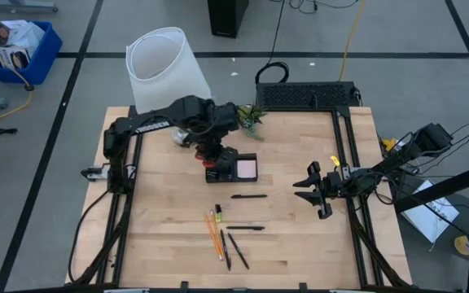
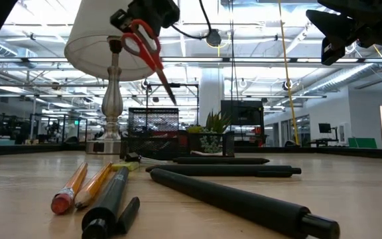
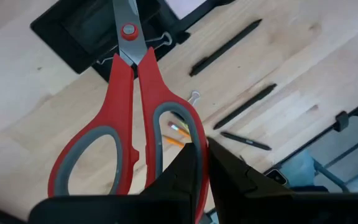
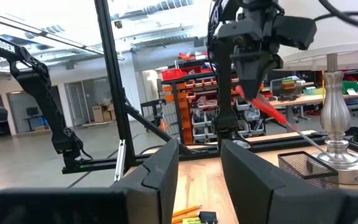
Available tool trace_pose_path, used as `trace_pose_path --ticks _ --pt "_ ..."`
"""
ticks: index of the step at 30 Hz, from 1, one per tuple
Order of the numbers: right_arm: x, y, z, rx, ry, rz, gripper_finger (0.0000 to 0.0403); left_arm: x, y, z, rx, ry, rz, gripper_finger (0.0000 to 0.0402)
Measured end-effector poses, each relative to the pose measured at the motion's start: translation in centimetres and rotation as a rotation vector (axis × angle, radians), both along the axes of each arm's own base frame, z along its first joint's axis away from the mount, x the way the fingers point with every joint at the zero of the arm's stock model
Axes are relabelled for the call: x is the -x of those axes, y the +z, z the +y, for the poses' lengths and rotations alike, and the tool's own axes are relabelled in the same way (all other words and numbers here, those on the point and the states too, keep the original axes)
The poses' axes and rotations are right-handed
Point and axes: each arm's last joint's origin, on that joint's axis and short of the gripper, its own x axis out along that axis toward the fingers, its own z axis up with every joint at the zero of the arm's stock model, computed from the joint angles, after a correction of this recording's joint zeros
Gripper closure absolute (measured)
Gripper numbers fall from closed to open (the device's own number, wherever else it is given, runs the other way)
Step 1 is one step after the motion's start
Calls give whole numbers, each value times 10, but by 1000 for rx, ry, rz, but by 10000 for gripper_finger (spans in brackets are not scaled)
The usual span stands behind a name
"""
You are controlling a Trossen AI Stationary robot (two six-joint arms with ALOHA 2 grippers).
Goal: Pick and place office supplies into organizer
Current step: Put the scissors into the black desk organizer
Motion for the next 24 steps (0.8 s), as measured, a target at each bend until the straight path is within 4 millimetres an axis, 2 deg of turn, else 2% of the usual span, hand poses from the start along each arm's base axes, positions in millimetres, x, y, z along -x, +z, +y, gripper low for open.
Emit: trace_pose_path --ticks 11,24 --pt "0 0 0 0 0 0 285 -1 2 -12 72 -1 -2 371" --pt "0 0 0 0 0 0 288 0 2 -7 101 108 28 371"
